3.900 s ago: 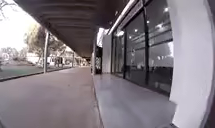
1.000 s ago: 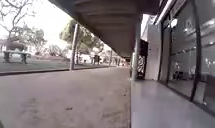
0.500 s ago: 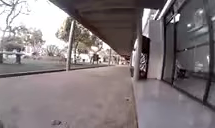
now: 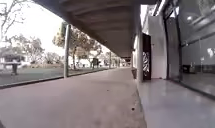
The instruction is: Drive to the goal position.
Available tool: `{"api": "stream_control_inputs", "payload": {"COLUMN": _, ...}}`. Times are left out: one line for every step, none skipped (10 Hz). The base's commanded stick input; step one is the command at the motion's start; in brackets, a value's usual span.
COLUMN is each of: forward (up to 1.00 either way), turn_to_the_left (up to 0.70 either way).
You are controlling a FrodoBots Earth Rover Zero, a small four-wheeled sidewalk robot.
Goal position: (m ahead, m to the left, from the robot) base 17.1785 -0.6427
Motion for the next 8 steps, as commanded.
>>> {"api": "stream_control_inputs", "payload": {"forward": 0.7, "turn_to_the_left": 0.0}}
{"api": "stream_control_inputs", "payload": {"forward": 0.7, "turn_to_the_left": 0.0}}
{"api": "stream_control_inputs", "payload": {"forward": 0.7, "turn_to_the_left": 0.0}}
{"api": "stream_control_inputs", "payload": {"forward": 0.7, "turn_to_the_left": 0.0}}
{"api": "stream_control_inputs", "payload": {"forward": 0.7, "turn_to_the_left": 0.0}}
{"api": "stream_control_inputs", "payload": {"forward": 0.7, "turn_to_the_left": 0.0}}
{"api": "stream_control_inputs", "payload": {"forward": 0.7, "turn_to_the_left": 0.0}}
{"api": "stream_control_inputs", "payload": {"forward": 0.7, "turn_to_the_left": 0.0}}
